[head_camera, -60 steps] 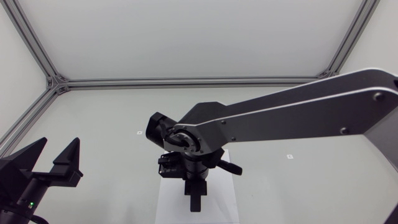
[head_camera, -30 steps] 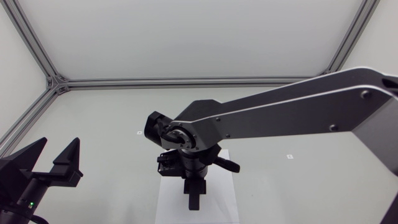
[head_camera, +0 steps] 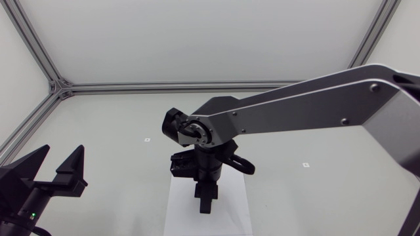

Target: Pick up the orange 2x2 brick with the right arm and stack it on top of the green 2x2 brick in the center

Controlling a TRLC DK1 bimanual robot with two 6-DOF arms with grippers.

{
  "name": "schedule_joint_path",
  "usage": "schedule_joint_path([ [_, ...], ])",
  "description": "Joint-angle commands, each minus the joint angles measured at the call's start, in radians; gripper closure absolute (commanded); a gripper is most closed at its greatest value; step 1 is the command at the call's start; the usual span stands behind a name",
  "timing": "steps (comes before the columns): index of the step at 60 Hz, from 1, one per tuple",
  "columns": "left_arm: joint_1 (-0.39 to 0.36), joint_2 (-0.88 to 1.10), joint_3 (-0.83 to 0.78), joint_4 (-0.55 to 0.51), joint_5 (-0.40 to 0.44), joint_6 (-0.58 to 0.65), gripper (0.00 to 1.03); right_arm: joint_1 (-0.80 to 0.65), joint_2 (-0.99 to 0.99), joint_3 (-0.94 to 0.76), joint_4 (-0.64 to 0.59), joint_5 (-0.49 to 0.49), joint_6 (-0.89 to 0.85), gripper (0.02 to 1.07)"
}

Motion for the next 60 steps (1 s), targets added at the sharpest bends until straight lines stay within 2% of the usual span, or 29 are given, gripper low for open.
schedule_joint_path([
  [1,0.002,-0.008,-0.041,-0.015,0.004,0.013,0.04,-0.002,0.051,-0.066,-0.024,-0.012,-0.026,1.01],
  [11,0.002,-0.008,-0.041,-0.015,0.004,0.013,0.04,0.007,0.026,-0.104,0.019,0.031,-0.011,1.01],
  [29,0.002,-0.008,-0.041,-0.015,0.004,0.013,0.04,0.052,0.038,-0.101,0.025,0.094,0.009,1.01],
  [60,0.002,-0.008,-0.041,-0.015,0.004,0.013,0.04,0.027,0.049,-0.063,-0.021,0.017,-0.038,1.01],
])
